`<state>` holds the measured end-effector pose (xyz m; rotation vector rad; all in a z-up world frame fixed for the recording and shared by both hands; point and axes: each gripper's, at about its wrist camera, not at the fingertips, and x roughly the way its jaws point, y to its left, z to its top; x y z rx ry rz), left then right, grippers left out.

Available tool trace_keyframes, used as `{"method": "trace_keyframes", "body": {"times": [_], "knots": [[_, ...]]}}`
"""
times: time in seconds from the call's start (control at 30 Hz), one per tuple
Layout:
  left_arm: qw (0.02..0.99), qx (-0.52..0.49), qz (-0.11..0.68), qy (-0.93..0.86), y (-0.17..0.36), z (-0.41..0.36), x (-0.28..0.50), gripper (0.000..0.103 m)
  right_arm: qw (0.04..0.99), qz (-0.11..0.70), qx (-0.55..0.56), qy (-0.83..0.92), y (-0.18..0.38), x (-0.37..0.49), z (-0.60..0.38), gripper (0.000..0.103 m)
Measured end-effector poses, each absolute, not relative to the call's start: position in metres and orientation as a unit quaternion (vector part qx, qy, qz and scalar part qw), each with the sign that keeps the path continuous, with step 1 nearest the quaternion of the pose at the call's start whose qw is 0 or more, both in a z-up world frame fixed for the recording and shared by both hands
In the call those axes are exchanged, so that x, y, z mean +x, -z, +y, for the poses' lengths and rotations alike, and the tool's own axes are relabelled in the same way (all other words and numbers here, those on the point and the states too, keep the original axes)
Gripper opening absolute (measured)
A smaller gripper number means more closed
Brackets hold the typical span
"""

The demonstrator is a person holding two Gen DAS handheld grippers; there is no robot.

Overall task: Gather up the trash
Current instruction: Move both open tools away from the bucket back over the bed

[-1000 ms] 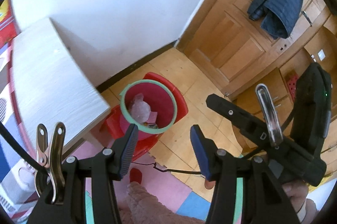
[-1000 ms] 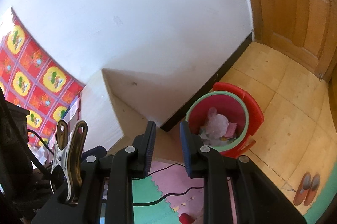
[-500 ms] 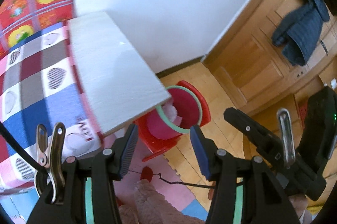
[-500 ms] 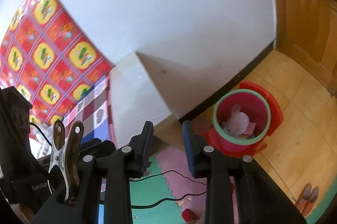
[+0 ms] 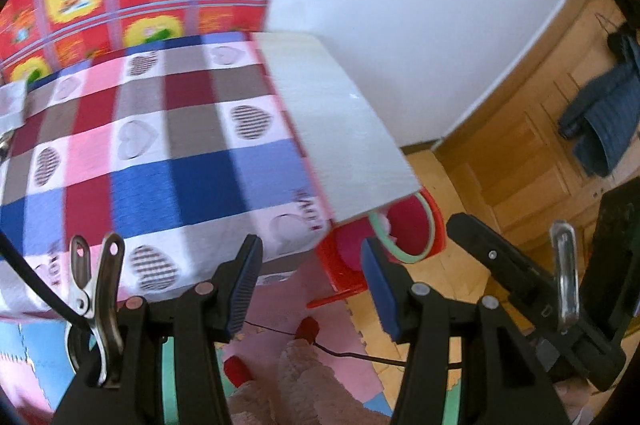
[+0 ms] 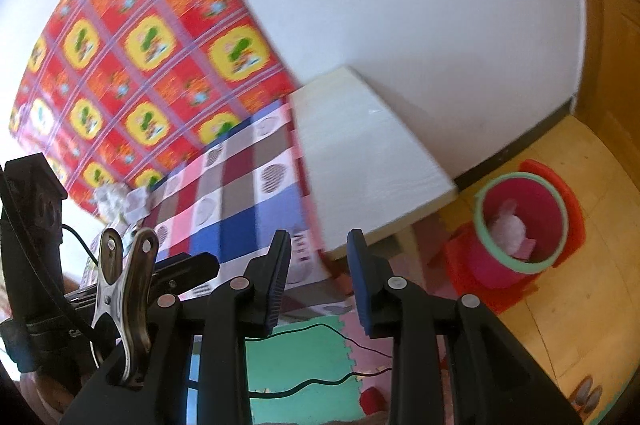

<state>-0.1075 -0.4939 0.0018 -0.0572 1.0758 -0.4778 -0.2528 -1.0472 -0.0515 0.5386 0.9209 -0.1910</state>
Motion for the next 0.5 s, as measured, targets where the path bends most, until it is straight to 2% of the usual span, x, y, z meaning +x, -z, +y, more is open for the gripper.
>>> {"method": "trace_keyframes", "body": {"times": [0.5], "knots": [[0.859,-0.096,0.491,0.106,-0.014,-0.361,-0.114,0.054,0.859,0.464,0.214,-0.041,0.051,-0.185,-0.935,0.030]]}}
